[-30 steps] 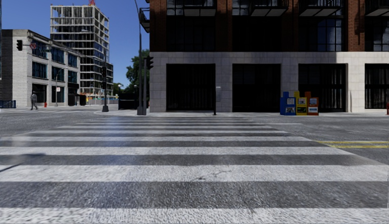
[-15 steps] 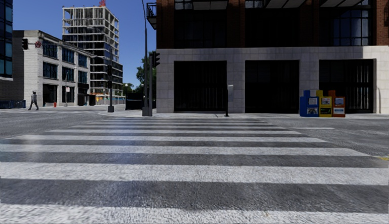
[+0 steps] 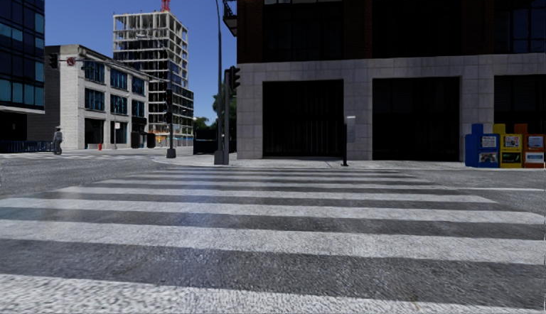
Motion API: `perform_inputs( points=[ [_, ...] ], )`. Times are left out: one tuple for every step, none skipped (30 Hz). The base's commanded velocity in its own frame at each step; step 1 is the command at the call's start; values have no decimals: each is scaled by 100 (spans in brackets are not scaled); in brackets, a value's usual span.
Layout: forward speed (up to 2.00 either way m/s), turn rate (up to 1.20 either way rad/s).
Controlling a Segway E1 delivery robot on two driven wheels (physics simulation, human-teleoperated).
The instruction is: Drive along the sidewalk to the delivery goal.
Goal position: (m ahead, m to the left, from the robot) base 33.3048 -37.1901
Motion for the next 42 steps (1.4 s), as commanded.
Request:
perform_inputs(
  points=[
    [200, 27],
    [200, 23],
    [200, 19],
    [200, 0],
    [200, 0],
    [200, 0],
    [200, 0],
    [200, 0],
    [200, 0],
    [200, 0],
    [200, 0],
    [200, 0],
    [200, 0],
    [200, 0],
    [200, 0],
    [200, 0],
    [200, 0],
    [200, 0],
    [200, 0],
    [200, 0],
    [200, 0],
    [200, 0],
    [200, 0],
    [200, 0],
    [200, 0],
    [200, 0],
    [200, 0],
    [200, 0],
    [200, 0],
    [200, 0],
    [200, 0],
    [200, 0],
    [200, 0],
    [200, 0],
    [200, 0],
    [200, 0],
    [200, 0],
    [200, 0],
    [200, 0],
    [200, 0],
    [200, 0],
    [200, 0]
  ],
)
